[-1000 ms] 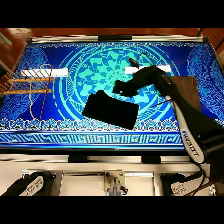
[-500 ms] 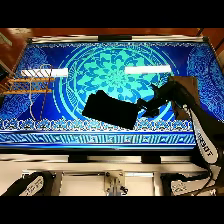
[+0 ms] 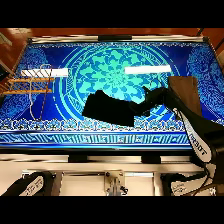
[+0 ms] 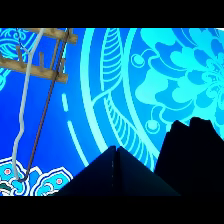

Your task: Fold the shirts.

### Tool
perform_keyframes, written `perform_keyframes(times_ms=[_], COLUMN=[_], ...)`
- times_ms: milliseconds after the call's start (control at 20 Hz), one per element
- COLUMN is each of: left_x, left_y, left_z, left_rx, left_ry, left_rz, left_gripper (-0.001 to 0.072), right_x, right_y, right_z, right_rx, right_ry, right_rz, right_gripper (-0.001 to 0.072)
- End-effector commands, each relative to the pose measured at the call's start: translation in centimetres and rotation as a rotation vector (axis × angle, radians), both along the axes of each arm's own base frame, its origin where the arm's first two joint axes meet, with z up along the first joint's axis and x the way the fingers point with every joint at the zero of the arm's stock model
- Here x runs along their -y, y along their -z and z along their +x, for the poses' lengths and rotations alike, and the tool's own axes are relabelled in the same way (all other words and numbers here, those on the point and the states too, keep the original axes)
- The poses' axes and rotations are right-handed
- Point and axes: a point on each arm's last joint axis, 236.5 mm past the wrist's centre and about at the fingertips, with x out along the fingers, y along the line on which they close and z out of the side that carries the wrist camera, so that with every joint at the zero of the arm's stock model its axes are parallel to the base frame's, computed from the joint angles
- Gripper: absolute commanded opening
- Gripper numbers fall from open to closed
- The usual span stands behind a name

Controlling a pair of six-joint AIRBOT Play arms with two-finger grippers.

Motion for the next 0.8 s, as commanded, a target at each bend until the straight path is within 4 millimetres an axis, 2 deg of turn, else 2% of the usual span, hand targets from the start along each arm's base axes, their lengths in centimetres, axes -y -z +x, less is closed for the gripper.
perform_keyframes(times_ms=[0,100,200,300,350,400,500,750], left_x=[0.1,0.2,0.2,0.4,0.5,0.7,1.0,1.0], left_y=[0.0,-0.1,0.0,-0.1,-0.1,-0.2,-0.4,-0.4], left_z=[0.0,0.0,0.1,0.1,0.1,0.2,0.3,0.2], left_rx=[0.001,0.003,0.002,0.004,0.007,0.011,0.018,0.018], left_ry=[0.003,0.004,0.004,0.008,0.011,0.014,0.019,0.021], left_rz=[-0.005,-0.008,-0.008,-0.014,-0.021,-0.028,-0.039,-0.041], left_gripper=[0.0037,0.0038,0.0037,0.0037,0.0037,0.0037,0.0037,0.0037], right_x=[1.2,2.4,4.0,5.9,6.7,7.6,9.5,14.4], right_y=[-6.7,-14.9,-23.4,-30.2,-32.6,-34.6,-36.4,-36.9], right_z=[3.8,7.0,8.8,9.5,9.9,10.2,11.0,14.7], right_rx=[0.159,0.305,0.436,0.549,0.598,0.643,0.706,0.829], right_ry=[-0.022,0.034,0.103,0.153,0.176,0.199,0.243,0.368], right_rz=[0.042,0.108,0.165,0.181,0.183,0.186,0.170,0.101], right_gripper=[0.0060,0.0060,0.0059,0.0060,0.0060,0.0060,0.0060,0.0060])
